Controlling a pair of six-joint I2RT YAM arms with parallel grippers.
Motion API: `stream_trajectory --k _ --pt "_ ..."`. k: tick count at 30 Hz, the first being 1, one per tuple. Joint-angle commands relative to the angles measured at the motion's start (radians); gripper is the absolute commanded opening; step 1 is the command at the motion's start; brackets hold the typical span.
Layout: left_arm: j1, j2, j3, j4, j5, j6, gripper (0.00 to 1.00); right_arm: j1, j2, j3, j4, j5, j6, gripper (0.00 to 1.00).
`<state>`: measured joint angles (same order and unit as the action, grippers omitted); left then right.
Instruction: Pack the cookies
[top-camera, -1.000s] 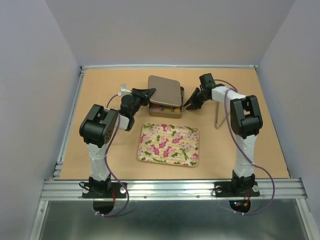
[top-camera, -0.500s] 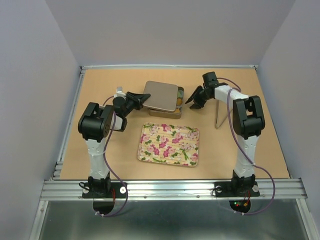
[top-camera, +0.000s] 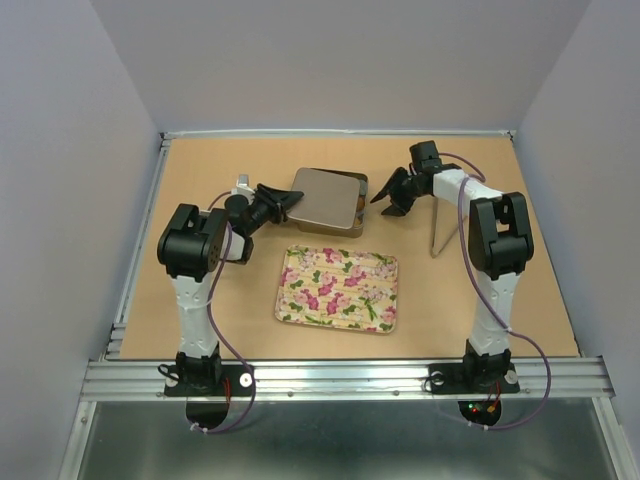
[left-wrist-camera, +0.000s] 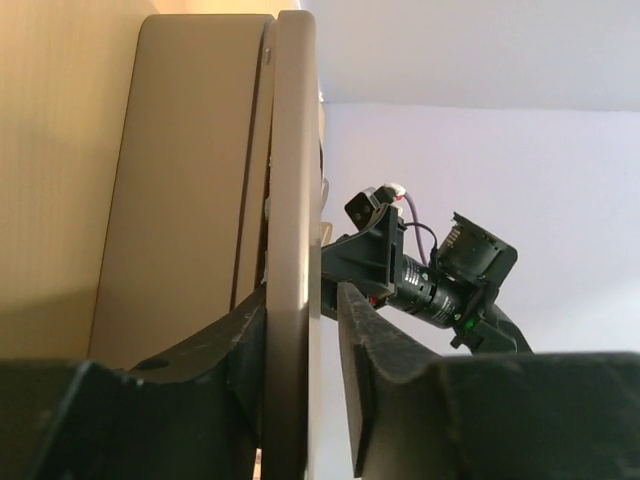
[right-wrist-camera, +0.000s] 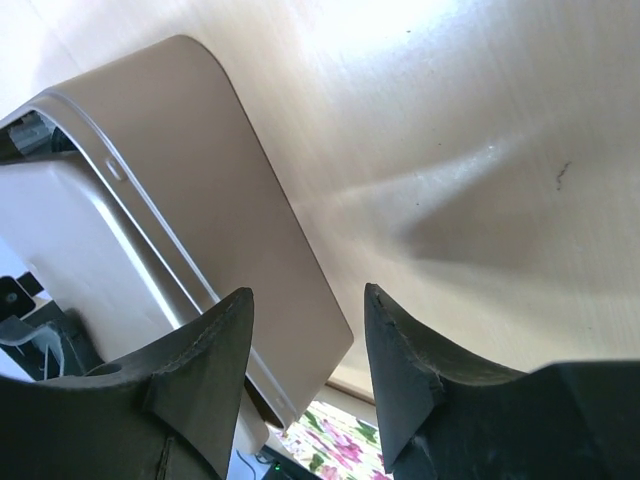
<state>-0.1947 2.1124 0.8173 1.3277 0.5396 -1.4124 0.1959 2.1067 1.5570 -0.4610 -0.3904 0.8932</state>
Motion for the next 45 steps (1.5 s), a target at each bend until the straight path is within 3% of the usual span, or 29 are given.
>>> stream_trajectory --k 1,3,16,23,31,37,41,45 --pt "-0.002 0.041 0.023 0.294 -0.003 0.001 0.45 -0.006 -0.034 0.014 0.019 -0.039 0.001 0.54" --pt "-0.002 0.055 0.023 0.32 -0.009 -0.013 0.52 -0.006 -0.031 0.008 0.025 -0.05 0.006 0.54" --pt "-0.014 0.083 0.042 0.306 -0.035 -0.019 0.63 -0.004 -0.016 0.015 0.145 -0.171 0.029 0.58" --pt "-0.029 0.02 0.103 0.088 -0.041 0.081 0.7 -0.003 -0.011 0.014 0.188 -0.199 0.047 0.59" --pt "-0.051 -0.055 0.221 -0.365 -0.052 0.271 0.72 -0.003 -0.008 0.017 0.191 -0.203 0.049 0.59" --pt "-0.052 -0.062 0.261 -0.479 -0.058 0.316 0.72 -0.004 -0.008 0.018 0.193 -0.206 0.044 0.59" --pt "-0.054 -0.066 0.356 -0.683 -0.084 0.4 0.73 -0.003 -0.01 0.015 0.193 -0.209 0.043 0.59" --pt "-0.055 -0.062 0.405 -0.771 -0.095 0.45 0.75 -0.003 -0.005 0.018 0.193 -0.215 0.044 0.59"
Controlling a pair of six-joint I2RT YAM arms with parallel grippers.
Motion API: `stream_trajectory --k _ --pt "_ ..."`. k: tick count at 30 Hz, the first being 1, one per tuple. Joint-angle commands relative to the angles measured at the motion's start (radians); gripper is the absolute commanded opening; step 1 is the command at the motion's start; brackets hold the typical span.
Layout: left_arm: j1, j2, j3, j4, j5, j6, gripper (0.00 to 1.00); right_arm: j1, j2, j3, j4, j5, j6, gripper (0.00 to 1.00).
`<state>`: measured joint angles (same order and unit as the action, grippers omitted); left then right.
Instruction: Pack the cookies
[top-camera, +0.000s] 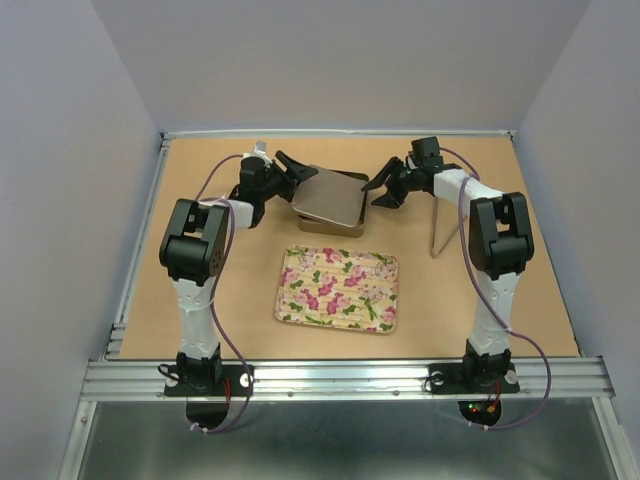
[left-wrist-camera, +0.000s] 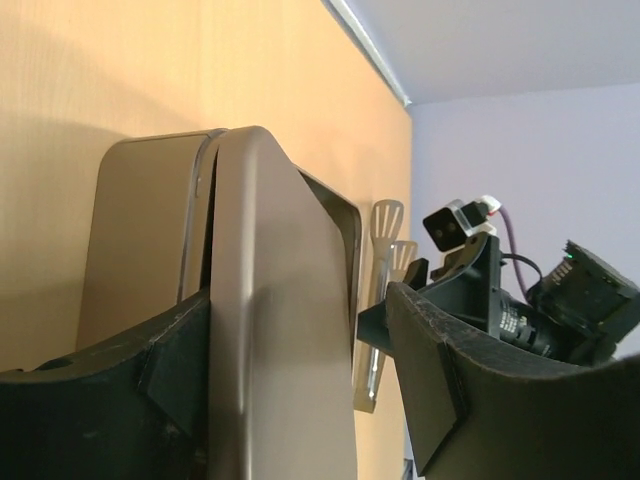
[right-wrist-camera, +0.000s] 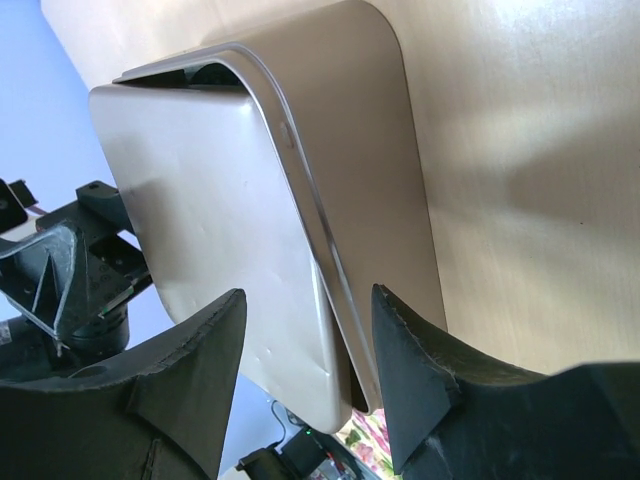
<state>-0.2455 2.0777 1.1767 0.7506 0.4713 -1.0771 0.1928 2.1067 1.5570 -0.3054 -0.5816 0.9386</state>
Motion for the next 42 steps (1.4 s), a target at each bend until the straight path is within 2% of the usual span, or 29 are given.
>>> stream_trajectory --k 1,2,9,14,22,26,34,38,42 --pt "-0.006 -0.022 0.06 -0.216 -0.026 0.127 0.75 0.0 -0.002 0.02 0.037 -0.023 -0.001 0.59" --pt "-0.008 -0.021 0.093 -0.265 -0.029 0.141 0.79 0.0 -0.001 0.021 0.037 -0.023 -0.001 0.59" --pt "-0.023 0.027 0.314 -0.595 -0.12 0.292 0.8 0.0 -0.001 0.034 0.037 -0.023 0.003 0.59" --pt "-0.021 0.045 0.411 -0.724 -0.168 0.338 0.8 0.0 -0.005 0.031 0.038 -0.023 0.005 0.59" --pt "-0.014 0.025 0.466 -0.833 -0.235 0.417 0.8 -0.001 -0.014 0.017 0.037 -0.023 0.002 0.59" --pt "-0.011 0.048 0.541 -0.93 -0.273 0.465 0.8 0.0 -0.013 0.017 0.038 -0.026 0.006 0.59" --pt "-0.008 0.047 0.575 -0.984 -0.303 0.508 0.8 0.0 -0.016 0.014 0.042 -0.03 0.008 0.59" --pt "-0.008 0.007 0.578 -1.016 -0.318 0.548 0.8 0.0 -0.022 0.005 0.042 -0.029 0.003 0.59" --pt "-0.008 -0.071 0.505 -1.024 -0.312 0.579 0.79 0.0 -0.024 -0.002 0.042 -0.03 -0.001 0.59"
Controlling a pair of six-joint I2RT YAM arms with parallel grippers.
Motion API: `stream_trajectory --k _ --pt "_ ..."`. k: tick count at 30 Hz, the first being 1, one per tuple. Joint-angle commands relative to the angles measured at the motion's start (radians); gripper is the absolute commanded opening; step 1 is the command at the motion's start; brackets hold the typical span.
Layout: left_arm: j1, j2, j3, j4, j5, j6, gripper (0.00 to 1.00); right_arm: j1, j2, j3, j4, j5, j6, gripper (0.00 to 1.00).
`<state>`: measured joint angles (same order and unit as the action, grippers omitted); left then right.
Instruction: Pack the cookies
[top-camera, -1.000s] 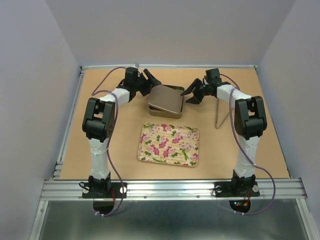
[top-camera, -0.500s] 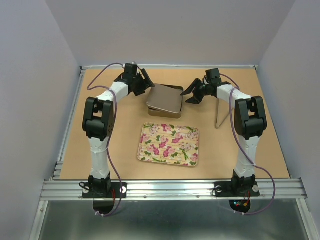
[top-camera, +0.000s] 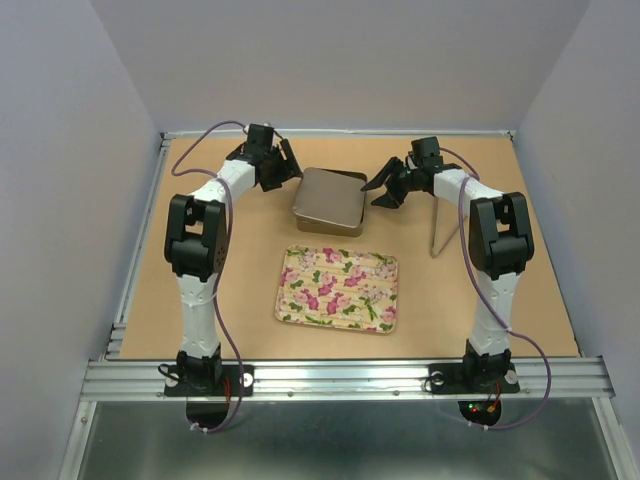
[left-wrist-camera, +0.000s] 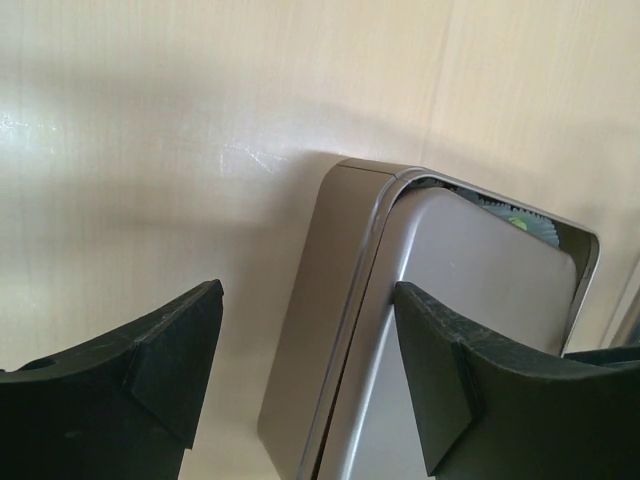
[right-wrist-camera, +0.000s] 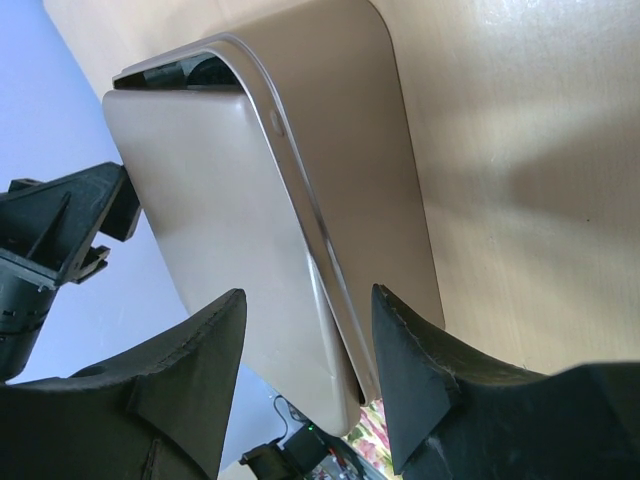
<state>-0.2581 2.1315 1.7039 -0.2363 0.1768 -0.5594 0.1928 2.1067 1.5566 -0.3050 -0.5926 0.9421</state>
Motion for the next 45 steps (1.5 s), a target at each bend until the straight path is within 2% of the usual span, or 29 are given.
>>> stream_trajectory --k 1,6,13,25,31,45 --pt "0.005 -0.16 -0.044 -0.032 -0.014 0.07 0.79 0.0 -0.022 -0.001 0.041 -0.021 -0.005 0.59" --pt "0.006 -0.266 -0.211 0.021 0.018 0.081 0.78 0.0 -0.019 0.003 0.043 -0.024 -0.005 0.59" --pt "0.006 -0.369 -0.294 0.06 0.046 0.084 0.78 0.0 -0.022 -0.001 0.043 -0.027 -0.003 0.59" --pt "0.005 -0.426 -0.51 0.167 0.164 0.069 0.72 0.0 -0.017 0.017 0.044 -0.026 0.006 0.59" --pt "0.0 -0.41 -0.533 0.222 0.199 0.044 0.71 0.0 -0.02 0.005 0.046 -0.024 0.007 0.59" --pt "-0.009 -0.341 -0.495 0.23 0.21 0.027 0.69 0.0 -0.017 0.002 0.047 -0.024 0.009 0.59"
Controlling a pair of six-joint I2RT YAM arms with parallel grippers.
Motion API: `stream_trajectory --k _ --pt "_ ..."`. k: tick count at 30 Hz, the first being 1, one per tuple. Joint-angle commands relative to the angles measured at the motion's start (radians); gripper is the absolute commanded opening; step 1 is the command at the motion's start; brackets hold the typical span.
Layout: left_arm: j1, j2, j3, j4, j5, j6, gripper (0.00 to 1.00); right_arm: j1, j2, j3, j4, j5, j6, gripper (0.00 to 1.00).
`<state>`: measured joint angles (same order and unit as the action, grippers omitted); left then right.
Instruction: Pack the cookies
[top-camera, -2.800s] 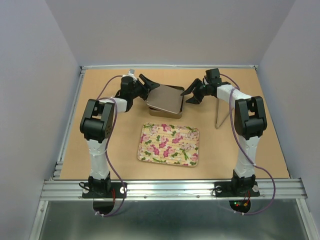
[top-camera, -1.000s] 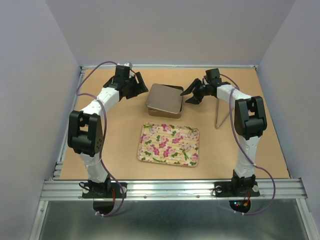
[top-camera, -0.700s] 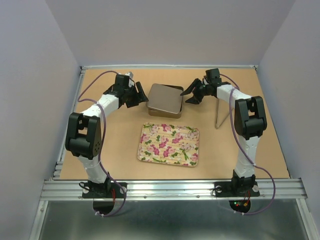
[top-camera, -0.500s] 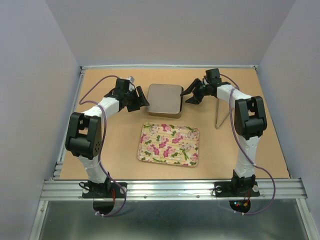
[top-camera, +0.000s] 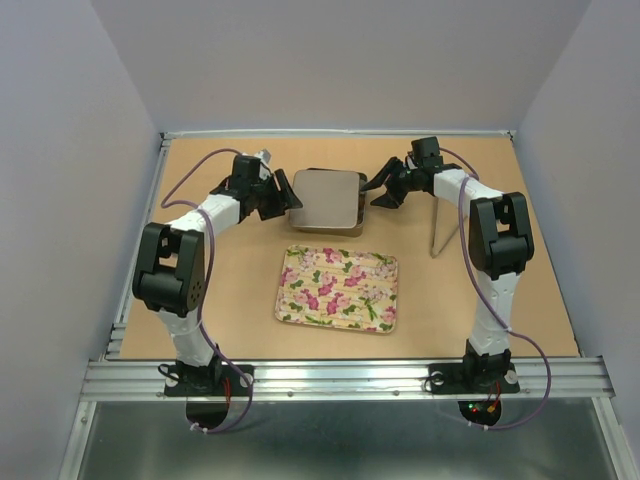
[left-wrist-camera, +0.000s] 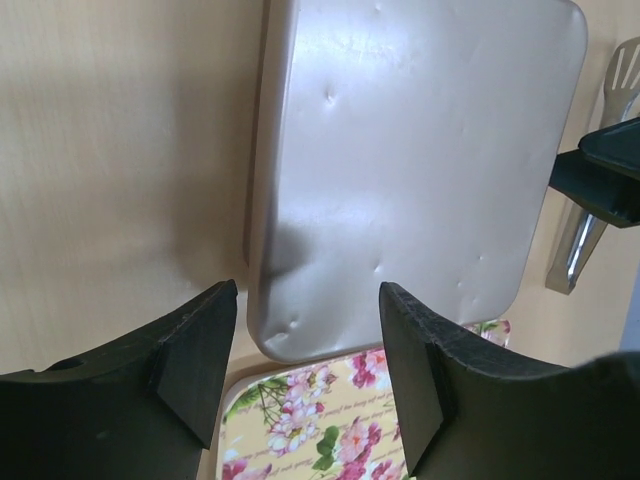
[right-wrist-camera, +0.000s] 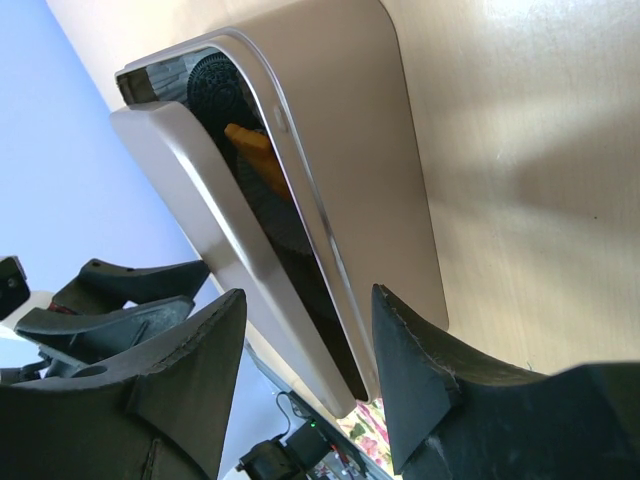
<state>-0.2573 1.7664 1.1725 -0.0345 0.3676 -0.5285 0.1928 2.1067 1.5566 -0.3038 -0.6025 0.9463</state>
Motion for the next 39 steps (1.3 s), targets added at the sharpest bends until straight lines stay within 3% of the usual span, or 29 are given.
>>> stream_trajectory --k 1,39 --pt "-0.011 0.04 0.038 0.03 0.017 -0.004 0.69 0.0 -0.017 0.002 0.046 -0.014 0.005 0.59" --pt "-0.069 0.226 0.292 0.061 0.051 -0.085 0.67 0.002 0.006 -0.036 0.088 -0.077 0.017 0.59"
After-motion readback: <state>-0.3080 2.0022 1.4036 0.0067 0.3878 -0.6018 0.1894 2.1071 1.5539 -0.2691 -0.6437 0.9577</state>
